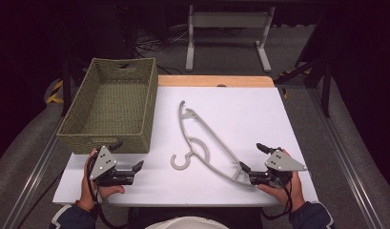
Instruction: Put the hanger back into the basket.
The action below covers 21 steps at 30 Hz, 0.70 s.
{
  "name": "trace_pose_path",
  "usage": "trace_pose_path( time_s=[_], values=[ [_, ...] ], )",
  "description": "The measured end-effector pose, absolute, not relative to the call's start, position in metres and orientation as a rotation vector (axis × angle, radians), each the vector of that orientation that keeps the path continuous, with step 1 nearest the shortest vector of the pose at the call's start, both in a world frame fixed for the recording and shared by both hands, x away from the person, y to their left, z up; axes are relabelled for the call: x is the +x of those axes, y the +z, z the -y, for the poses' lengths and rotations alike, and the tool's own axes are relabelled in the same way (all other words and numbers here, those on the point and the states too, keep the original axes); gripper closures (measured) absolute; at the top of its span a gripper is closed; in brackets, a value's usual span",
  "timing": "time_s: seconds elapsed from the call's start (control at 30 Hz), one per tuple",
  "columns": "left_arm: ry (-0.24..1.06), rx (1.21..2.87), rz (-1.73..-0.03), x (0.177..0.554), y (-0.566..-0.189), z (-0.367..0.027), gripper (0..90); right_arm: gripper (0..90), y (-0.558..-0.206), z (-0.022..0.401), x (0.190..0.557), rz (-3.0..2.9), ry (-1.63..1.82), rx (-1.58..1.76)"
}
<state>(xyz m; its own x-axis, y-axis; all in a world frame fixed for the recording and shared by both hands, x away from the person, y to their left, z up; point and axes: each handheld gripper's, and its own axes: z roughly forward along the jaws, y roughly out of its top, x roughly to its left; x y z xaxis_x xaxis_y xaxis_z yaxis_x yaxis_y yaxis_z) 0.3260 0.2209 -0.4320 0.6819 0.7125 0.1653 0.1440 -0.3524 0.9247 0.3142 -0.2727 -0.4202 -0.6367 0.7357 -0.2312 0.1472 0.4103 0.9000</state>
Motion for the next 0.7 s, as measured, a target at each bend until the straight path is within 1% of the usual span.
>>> trace_pose_path(
  time_s=[0.07, 0.27, 0.47, 0.53, 0.63, 0.67, 0.7],
  values=[
    [0.684, 1.868, -0.677, 0.325, -0.432, -0.22, 5.4, 18.3, -0.419, 0.272, 0.314, -2.05, 1.224, 0.749],
    [0.679, 1.889, -0.648, 0.326, -0.433, -0.218, 6.0, 17.5, -0.418, 0.264, 0.32, -2.123, 1.206, 0.799],
    [0.651, 1.908, -0.651, 0.328, -0.435, -0.218, 6.0, 24.8, -0.407, 0.247, 0.322, -2.214, 1.225, 0.742],
    [0.647, 1.911, -0.642, 0.327, -0.436, -0.217, 6.1, 29.3, -0.403, 0.235, 0.322, -2.269, 1.193, 0.703],
    [0.637, 1.923, -0.637, 0.328, -0.437, -0.216, 6.2, 35.9, -0.405, 0.215, 0.325, -2.384, 1.112, 0.669],
    [0.637, 1.923, -0.637, 0.328, -0.437, -0.216, 6.3, 35.9, -0.408, 0.209, 0.327, -2.42, 1.085, 0.666],
    [0.63, 1.925, -0.637, 0.328, -0.438, -0.215, 6.3, 38.2, -0.408, 0.209, 0.327, -2.42, 1.085, 0.666]
  ],
)
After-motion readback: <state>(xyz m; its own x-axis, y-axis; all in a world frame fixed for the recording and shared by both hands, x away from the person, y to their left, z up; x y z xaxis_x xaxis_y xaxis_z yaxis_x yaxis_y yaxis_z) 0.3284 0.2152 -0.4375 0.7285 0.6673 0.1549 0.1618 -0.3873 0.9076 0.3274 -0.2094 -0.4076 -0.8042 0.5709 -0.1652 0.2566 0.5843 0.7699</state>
